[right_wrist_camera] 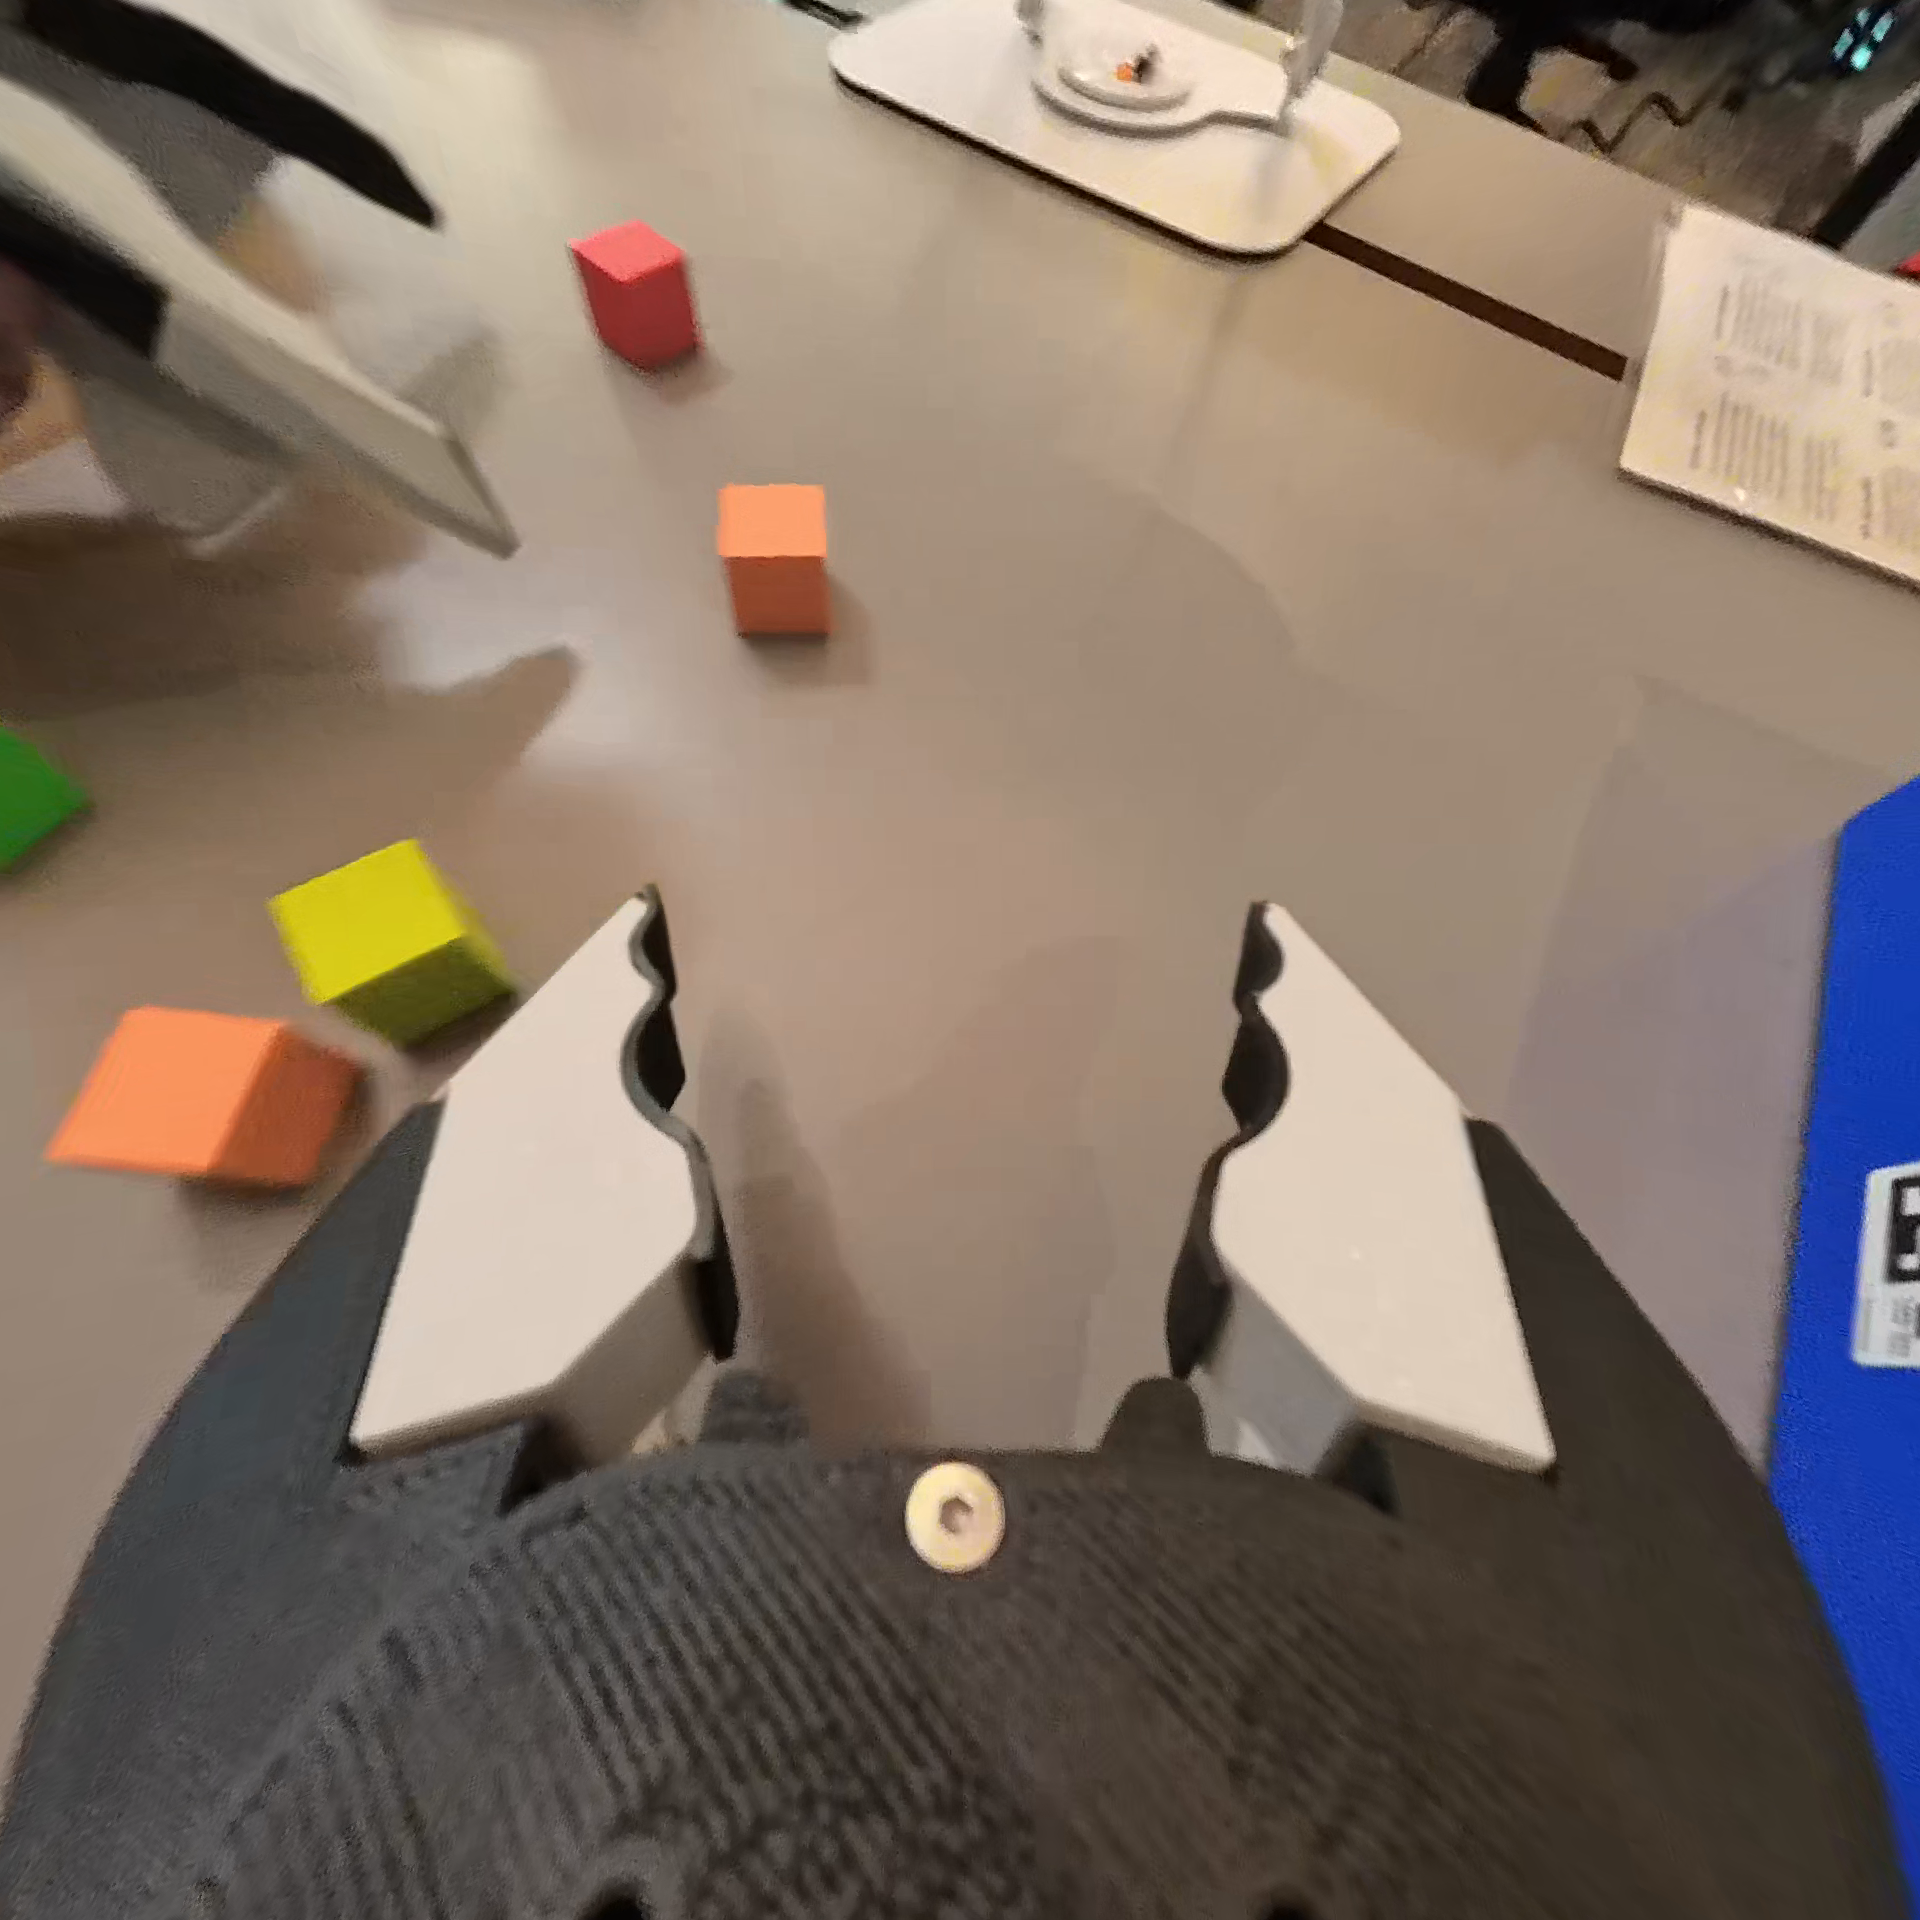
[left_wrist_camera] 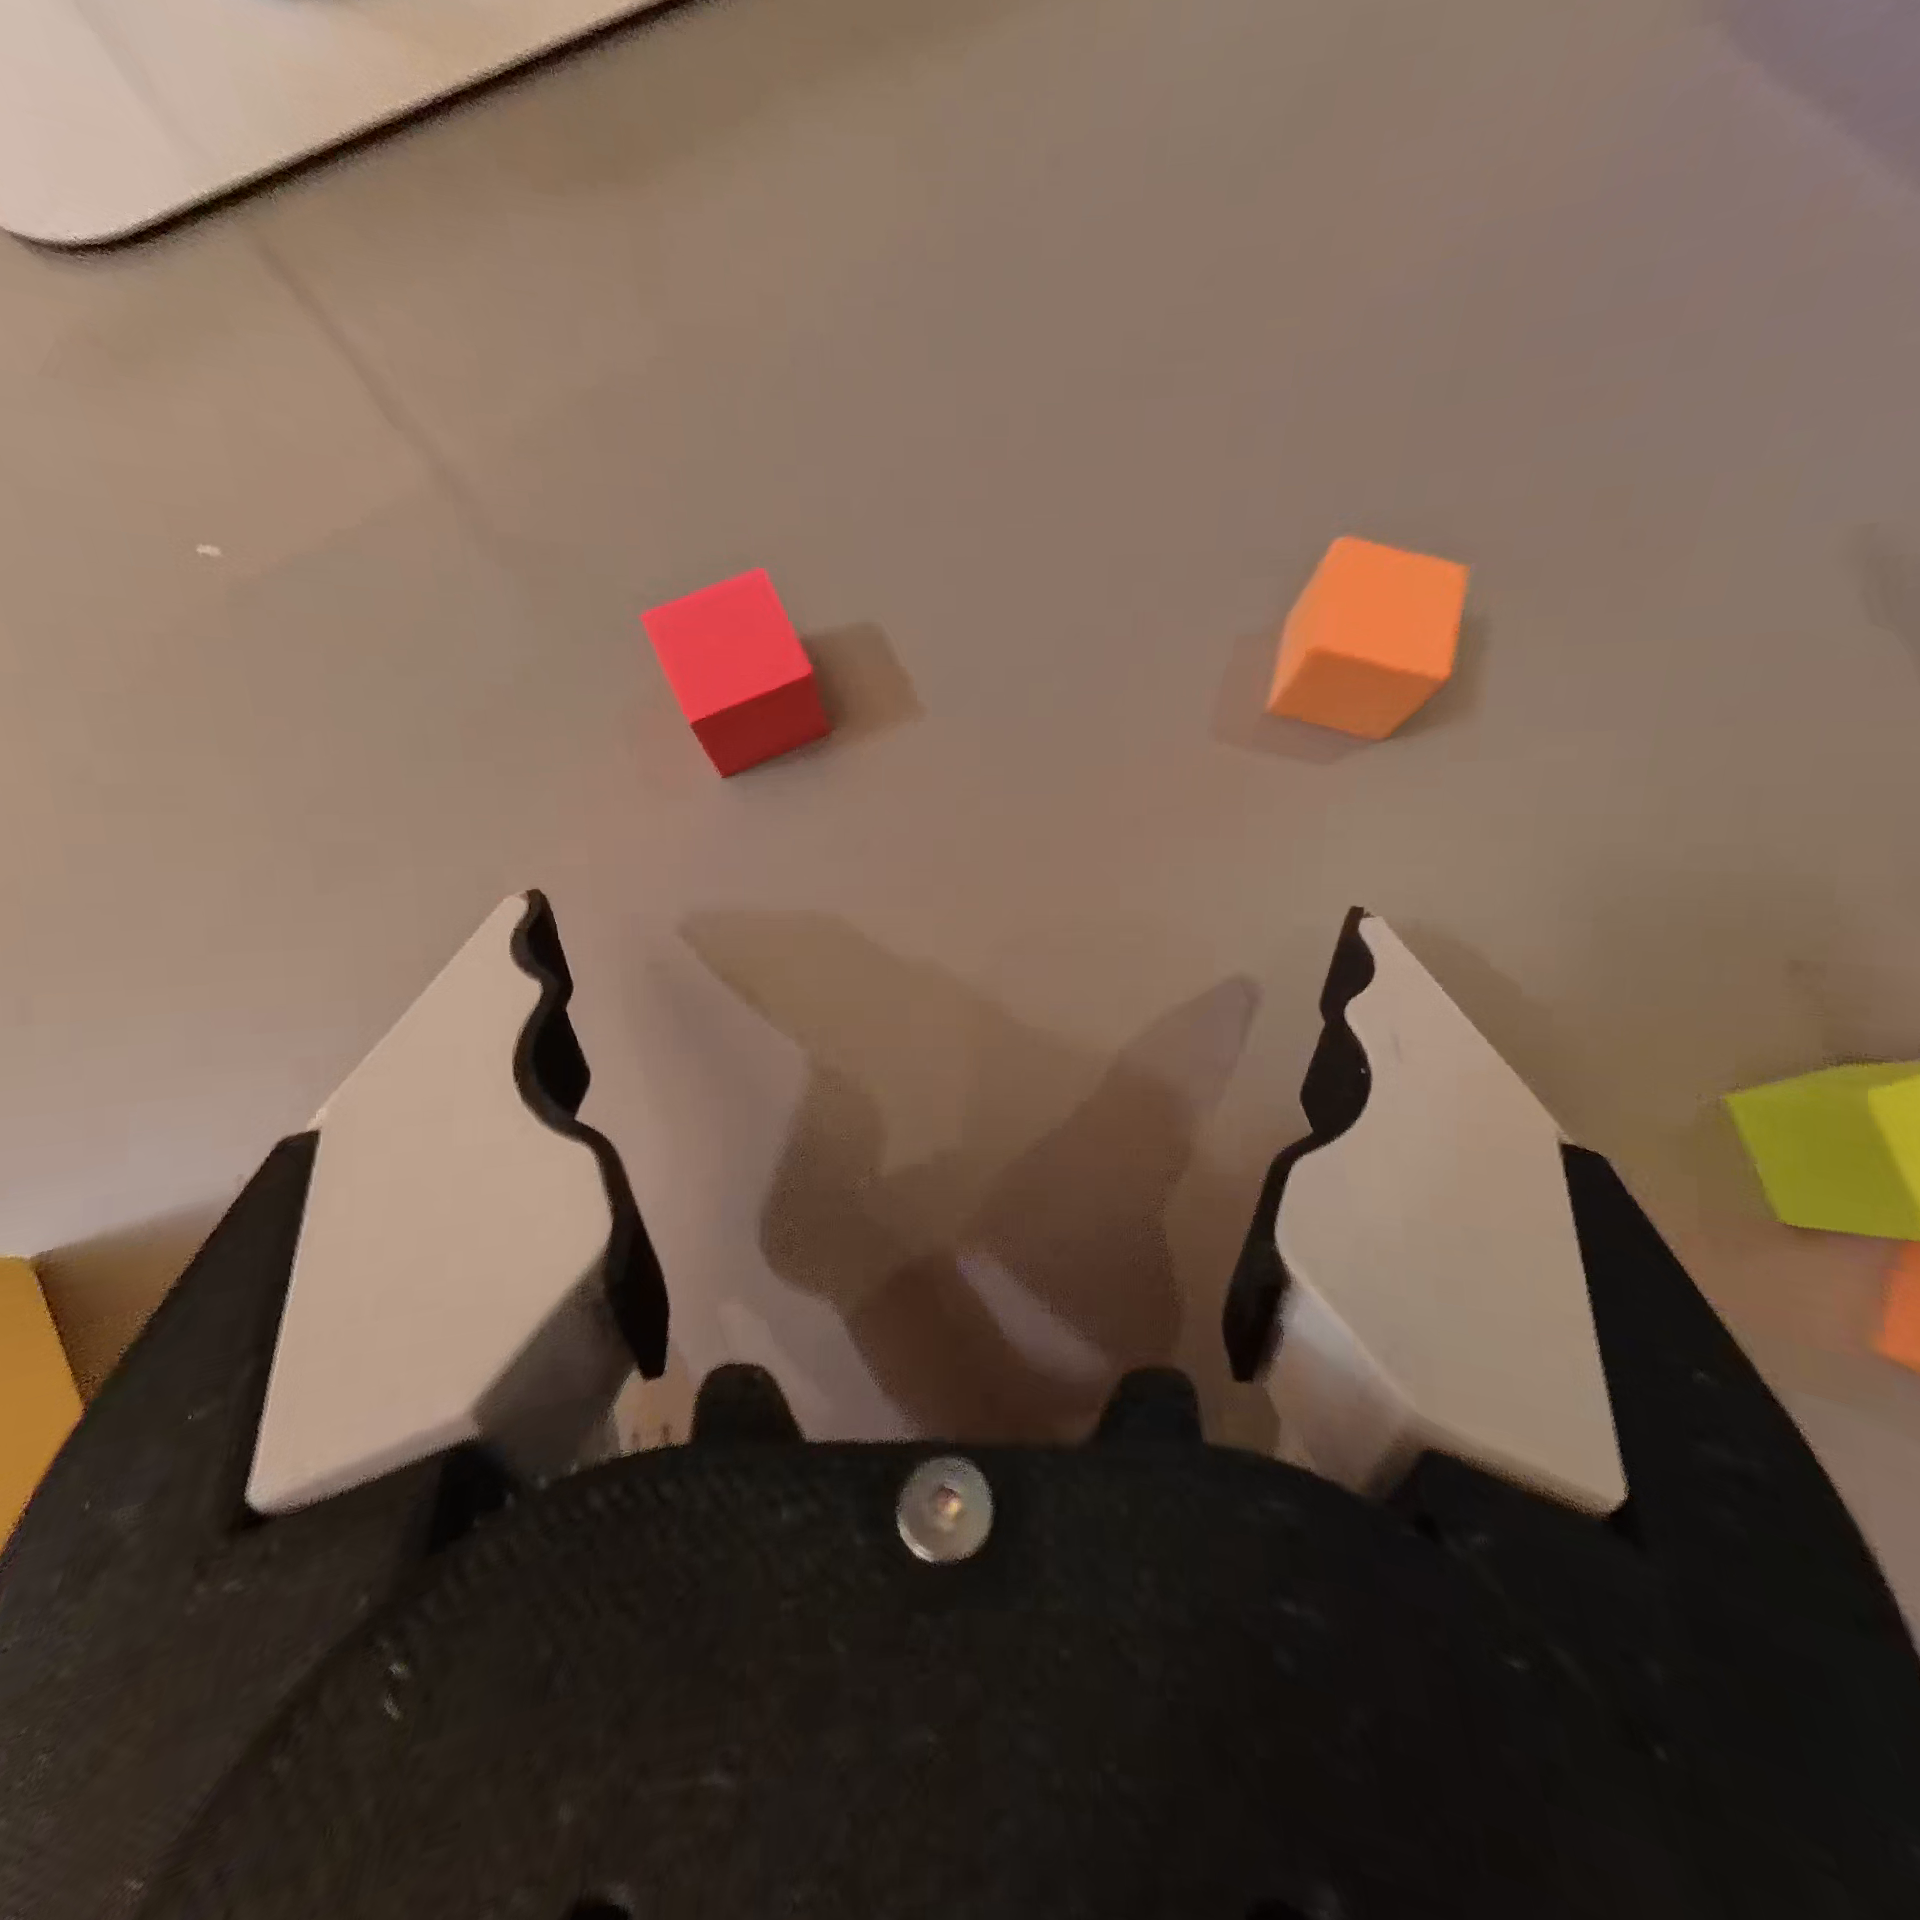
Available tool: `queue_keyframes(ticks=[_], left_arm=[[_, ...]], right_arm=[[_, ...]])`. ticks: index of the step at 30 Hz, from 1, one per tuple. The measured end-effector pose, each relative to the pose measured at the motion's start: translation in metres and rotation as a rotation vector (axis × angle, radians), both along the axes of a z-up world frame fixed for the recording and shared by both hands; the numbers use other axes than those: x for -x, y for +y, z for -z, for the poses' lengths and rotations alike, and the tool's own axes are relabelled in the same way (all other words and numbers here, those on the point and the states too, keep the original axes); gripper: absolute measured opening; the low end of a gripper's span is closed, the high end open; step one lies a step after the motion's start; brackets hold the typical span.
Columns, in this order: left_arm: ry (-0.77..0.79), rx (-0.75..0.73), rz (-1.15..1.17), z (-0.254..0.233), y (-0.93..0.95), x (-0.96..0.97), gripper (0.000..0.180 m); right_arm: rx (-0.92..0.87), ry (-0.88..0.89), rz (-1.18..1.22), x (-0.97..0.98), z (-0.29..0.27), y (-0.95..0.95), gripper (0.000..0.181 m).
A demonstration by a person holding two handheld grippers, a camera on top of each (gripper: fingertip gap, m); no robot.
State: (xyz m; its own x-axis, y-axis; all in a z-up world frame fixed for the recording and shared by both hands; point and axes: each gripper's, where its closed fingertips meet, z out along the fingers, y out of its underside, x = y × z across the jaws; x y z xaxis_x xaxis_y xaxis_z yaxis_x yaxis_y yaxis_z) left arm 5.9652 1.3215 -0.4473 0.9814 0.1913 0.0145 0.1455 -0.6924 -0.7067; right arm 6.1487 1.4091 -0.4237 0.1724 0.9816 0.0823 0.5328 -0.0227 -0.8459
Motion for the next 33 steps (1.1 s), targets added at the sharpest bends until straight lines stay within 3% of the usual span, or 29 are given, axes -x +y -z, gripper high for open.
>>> queue_keyframes(ticks=[2,3,8,16,33], left_arm=[[0.044,0.073,-0.037,0.016,-0.003,0.009,0.142],[0.051,0.095,-0.048,0.022,-0.004,0.012,0.152],[0.006,0.076,-0.042,0.025,-0.004,0.013,0.150],[0.004,0.078,-0.046,0.025,-0.004,0.014,0.152],[0.004,0.079,-0.047,0.025,-0.004,0.014,0.152]], right_arm=[[0.002,-0.059,0.054,0.007,0.013,0.016,0.110],[0.006,-0.098,0.080,0.008,0.021,0.022,0.114],[0.119,-0.172,0.076,0.009,0.037,0.021,0.111],[0.122,-0.211,0.114,0.006,0.044,0.027,0.147],[0.123,-0.213,0.114,0.006,0.044,0.027,0.147]])
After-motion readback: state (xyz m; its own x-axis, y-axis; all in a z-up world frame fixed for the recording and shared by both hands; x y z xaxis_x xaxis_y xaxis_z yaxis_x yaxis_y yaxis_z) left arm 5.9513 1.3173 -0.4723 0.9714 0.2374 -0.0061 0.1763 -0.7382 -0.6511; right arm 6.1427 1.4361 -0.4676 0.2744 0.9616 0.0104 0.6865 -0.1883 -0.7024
